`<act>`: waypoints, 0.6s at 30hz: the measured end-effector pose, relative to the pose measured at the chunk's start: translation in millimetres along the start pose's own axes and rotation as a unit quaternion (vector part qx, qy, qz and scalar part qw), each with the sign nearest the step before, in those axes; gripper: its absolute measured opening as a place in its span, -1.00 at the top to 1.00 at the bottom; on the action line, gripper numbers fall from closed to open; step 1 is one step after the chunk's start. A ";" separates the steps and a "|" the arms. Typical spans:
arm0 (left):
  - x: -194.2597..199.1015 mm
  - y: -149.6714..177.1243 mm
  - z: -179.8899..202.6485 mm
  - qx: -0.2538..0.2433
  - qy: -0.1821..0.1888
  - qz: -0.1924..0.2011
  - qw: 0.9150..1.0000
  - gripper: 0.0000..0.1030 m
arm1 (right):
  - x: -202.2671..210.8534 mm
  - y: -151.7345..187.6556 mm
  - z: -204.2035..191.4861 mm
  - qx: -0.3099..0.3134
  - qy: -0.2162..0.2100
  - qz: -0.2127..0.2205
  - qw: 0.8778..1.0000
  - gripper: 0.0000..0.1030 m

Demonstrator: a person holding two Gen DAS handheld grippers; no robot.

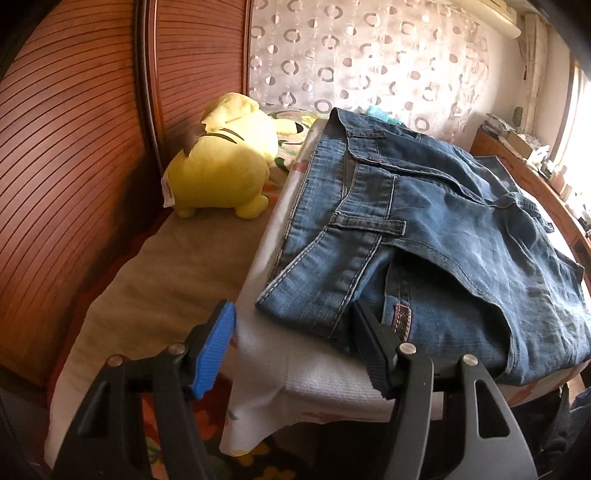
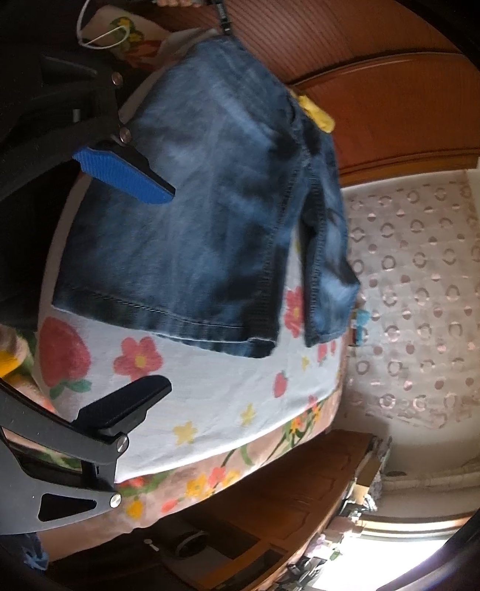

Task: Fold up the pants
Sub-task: 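Lower the right tool to the jeans leg hem and close on it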

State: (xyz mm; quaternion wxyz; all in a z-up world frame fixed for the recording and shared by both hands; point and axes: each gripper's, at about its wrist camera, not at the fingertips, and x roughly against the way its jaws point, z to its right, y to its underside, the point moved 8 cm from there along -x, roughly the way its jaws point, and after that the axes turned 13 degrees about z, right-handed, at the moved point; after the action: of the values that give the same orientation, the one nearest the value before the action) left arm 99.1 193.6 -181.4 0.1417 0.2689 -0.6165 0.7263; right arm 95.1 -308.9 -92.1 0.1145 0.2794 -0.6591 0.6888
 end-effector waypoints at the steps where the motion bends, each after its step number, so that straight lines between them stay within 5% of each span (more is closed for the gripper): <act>1: -0.2 -0.1 0.9 0.000 0.000 0.000 1.000 -0.24 | -0.6 3.1 0.5 0.002 0.000 -0.007 1.000 -0.72; 9: 1.0 0.0 0.5 -0.003 -0.003 -0.001 1.000 -0.24 | 0.2 16.4 1.7 0.001 -0.009 -0.022 1.000 -0.37; 18: 6.0 -5.7 4.3 -0.004 0.010 0.009 1.000 -0.03 | -5.6 21.4 -10.3 0.005 -0.030 -0.036 0.999 0.47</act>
State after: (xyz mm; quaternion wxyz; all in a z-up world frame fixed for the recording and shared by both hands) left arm 98.3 189.8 -173.0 0.1423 0.2550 -0.6203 0.7280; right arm 86.0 -300.1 -113.0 0.1176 0.3239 -0.6484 0.6789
